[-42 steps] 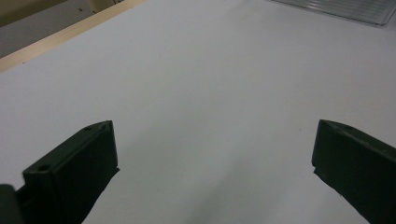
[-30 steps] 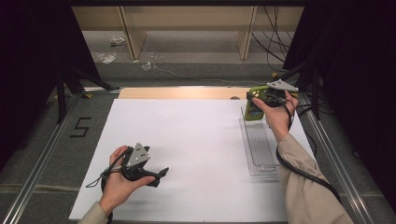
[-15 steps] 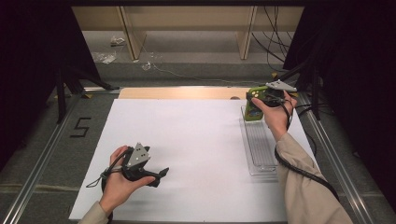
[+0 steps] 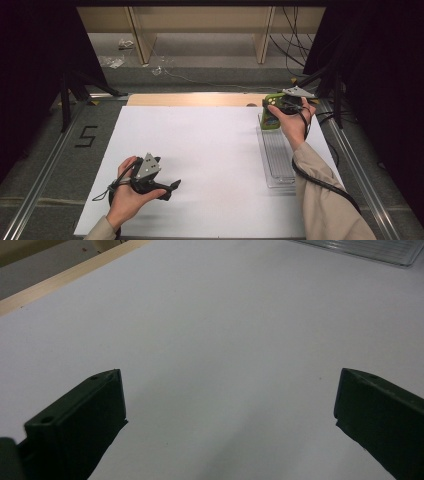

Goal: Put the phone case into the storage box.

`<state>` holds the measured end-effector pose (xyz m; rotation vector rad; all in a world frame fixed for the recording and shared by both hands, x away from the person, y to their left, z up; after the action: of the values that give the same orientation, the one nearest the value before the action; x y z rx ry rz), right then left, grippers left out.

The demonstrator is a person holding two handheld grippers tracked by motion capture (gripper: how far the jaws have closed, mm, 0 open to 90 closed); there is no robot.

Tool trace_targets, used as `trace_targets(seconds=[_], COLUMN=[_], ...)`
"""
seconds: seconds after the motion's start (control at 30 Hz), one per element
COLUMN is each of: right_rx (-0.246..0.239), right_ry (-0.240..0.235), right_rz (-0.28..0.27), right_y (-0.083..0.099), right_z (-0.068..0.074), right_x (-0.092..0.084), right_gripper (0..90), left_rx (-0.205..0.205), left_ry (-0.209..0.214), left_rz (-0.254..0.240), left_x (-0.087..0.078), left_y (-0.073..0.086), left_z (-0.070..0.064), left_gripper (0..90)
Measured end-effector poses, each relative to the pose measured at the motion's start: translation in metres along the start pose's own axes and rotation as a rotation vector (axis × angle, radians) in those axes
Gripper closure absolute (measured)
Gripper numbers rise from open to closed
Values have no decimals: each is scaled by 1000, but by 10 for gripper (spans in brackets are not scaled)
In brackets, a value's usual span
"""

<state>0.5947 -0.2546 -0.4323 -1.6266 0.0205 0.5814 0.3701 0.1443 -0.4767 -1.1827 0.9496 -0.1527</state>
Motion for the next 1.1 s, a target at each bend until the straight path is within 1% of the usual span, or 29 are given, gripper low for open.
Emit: trace_targets(seconds=[0.57,1.1], right_rx=[1,-1], right_ry=[17,34], right_rz=[17,5], right_y=[6,7], right_z=[-1,0], right_x=[6,10], right_gripper=[168,159], left_rx=[0,3], left_ry=[1,5], left_rz=[-1,3], left_x=[1,1], left_y=[0,0], left_z=[-1,-1], left_gripper=[0,0])
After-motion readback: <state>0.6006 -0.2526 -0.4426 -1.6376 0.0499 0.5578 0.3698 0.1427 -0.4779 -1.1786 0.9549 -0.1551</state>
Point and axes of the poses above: each handheld gripper's, and its own axes: x roughly forward along the jaws, y roughly out of its underside, z roughly to its left, the point moved 5 cm from there along x, roughly forward along the jaws, and after that the axes turned 1 degree about -x, right-handed, at the moved point
